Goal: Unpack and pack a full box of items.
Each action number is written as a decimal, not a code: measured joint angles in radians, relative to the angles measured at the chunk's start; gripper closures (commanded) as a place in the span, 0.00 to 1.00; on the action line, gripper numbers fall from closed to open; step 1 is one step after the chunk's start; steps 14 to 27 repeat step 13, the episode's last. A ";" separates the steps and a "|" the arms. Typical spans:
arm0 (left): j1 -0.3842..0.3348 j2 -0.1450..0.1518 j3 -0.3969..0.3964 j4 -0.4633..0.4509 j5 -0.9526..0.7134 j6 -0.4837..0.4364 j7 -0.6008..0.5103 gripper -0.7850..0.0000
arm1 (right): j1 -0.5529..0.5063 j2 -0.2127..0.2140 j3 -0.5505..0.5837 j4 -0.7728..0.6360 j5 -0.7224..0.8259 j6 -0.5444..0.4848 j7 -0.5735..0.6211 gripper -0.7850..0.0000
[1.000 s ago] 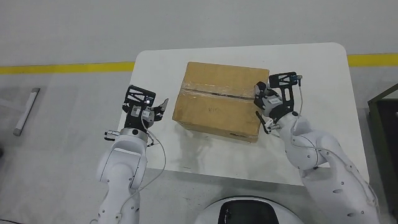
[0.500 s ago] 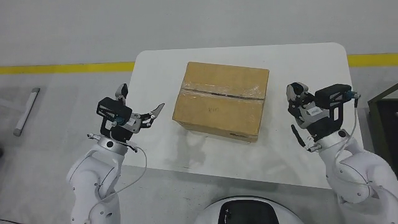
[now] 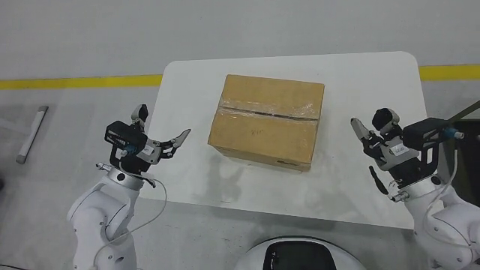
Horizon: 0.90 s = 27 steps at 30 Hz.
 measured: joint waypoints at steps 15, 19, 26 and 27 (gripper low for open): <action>0.000 0.000 0.000 0.000 0.000 0.000 0.000 0.00 | 0.000 0.000 0.000 0.000 0.000 0.000 0.000 0.00; 0.000 0.000 0.000 0.000 0.000 0.000 0.000 0.00 | 0.000 0.000 0.000 0.000 0.000 0.000 0.000 0.00; 0.000 0.000 0.000 0.000 0.000 0.000 0.000 0.00 | 0.000 0.000 0.000 0.000 0.000 0.000 0.000 0.00; 0.000 0.000 0.000 0.000 0.000 0.000 0.000 0.00 | 0.000 0.000 0.000 0.000 0.000 0.000 0.000 0.00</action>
